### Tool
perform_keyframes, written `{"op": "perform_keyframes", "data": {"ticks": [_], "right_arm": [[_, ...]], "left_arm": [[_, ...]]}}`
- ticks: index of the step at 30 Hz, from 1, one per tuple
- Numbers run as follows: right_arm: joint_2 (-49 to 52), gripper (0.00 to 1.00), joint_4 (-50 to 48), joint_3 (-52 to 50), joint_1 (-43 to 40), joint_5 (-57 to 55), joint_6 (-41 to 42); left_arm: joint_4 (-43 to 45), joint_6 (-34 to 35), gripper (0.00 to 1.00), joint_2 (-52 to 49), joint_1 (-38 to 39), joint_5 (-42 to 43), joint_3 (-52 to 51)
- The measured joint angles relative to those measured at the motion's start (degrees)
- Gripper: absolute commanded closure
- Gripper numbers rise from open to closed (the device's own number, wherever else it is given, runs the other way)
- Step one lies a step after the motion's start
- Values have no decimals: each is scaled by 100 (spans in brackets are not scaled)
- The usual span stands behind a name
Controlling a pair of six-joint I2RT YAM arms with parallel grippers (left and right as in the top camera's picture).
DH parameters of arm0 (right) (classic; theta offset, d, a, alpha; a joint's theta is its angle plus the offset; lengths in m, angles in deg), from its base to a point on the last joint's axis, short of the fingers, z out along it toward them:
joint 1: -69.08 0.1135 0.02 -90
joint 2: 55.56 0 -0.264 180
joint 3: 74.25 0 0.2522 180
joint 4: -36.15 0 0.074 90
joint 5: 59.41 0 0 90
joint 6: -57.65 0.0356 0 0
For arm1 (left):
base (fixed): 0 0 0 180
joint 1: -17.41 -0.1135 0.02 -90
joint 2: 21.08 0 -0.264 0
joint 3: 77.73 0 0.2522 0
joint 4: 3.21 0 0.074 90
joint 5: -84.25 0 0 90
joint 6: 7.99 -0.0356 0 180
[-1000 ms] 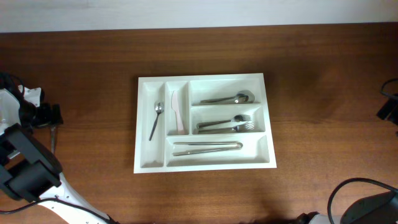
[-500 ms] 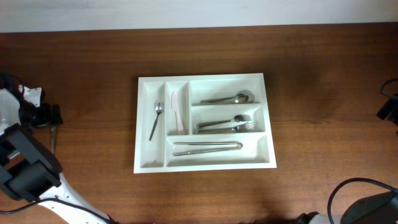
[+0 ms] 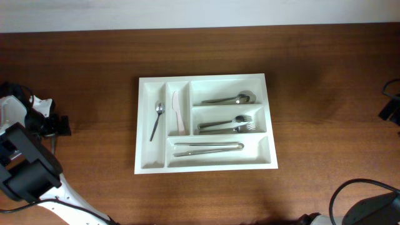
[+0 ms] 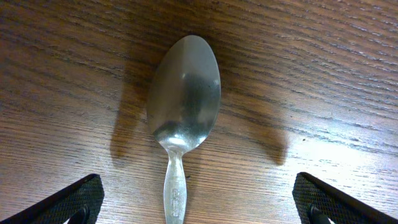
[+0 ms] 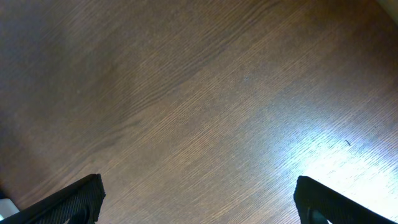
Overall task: Pack container
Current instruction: 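Lower the left gripper onto the last spoon's bowl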
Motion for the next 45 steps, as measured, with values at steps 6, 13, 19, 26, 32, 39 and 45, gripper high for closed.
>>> {"op": "perform_keyframes", "data": {"ticks": [6,13,19,26,32,39,45], "right_arm": [[0,1,0,0,0,0,-4],[0,1,0,0,0,0,-4],[0,1,0,0,0,0,-4],[0,1,0,2,0,0,-4],[0,1,0,2,0,0,-4],[0,1,0,0,0,0,-2],[0,1,0,0,0,0,-4]], "left_arm": [[-2,-17,1,0,0,-15,-2],[26,-20,1,0,0,-236,-160],[87,-20,1,0,0,-260,-166],[114,-20,1,0,0,-267,-166],[129,-17,1,0,0,-229,-166],[129,-17,1,0,-2,-120,-166],[131,-20,1,0,-2,-76,-166]]}}
